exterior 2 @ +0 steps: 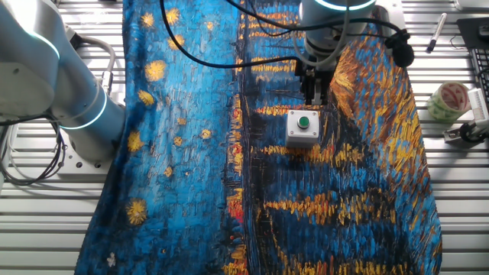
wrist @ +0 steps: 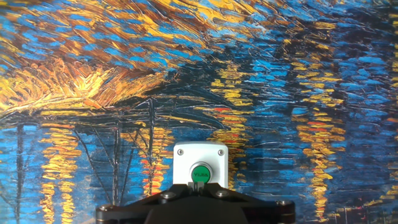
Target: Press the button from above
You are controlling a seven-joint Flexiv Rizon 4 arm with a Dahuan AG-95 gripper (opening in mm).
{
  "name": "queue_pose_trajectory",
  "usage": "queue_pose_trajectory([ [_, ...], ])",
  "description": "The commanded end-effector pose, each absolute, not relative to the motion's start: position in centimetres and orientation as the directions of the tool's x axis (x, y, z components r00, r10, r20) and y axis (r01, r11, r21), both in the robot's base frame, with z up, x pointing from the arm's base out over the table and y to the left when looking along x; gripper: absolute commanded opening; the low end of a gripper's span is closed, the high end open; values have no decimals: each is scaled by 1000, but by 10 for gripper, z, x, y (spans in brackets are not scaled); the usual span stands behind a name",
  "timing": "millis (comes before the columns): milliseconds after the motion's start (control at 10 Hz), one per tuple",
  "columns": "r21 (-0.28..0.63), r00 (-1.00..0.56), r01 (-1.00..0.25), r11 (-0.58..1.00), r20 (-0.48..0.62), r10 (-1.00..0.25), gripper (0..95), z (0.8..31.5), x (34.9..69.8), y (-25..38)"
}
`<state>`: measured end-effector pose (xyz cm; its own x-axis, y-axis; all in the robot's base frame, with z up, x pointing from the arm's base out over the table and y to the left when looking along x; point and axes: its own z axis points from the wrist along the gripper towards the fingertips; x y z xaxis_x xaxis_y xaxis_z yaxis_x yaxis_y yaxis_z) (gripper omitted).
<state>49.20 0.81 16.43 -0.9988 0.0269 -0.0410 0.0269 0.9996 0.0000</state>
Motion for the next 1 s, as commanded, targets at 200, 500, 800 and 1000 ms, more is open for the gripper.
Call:
queue_pose_trajectory([
  [200,0,-999,11,1000,-33,11,0,164,489,8],
  [500,-2,-999,-11,1000,-44,-11,0,157,487,5],
  [800,-6,-999,-16,1000,-50,-16,0,151,486,5],
  [1000,-6,-999,-17,1000,-52,-18,0,147,486,5],
])
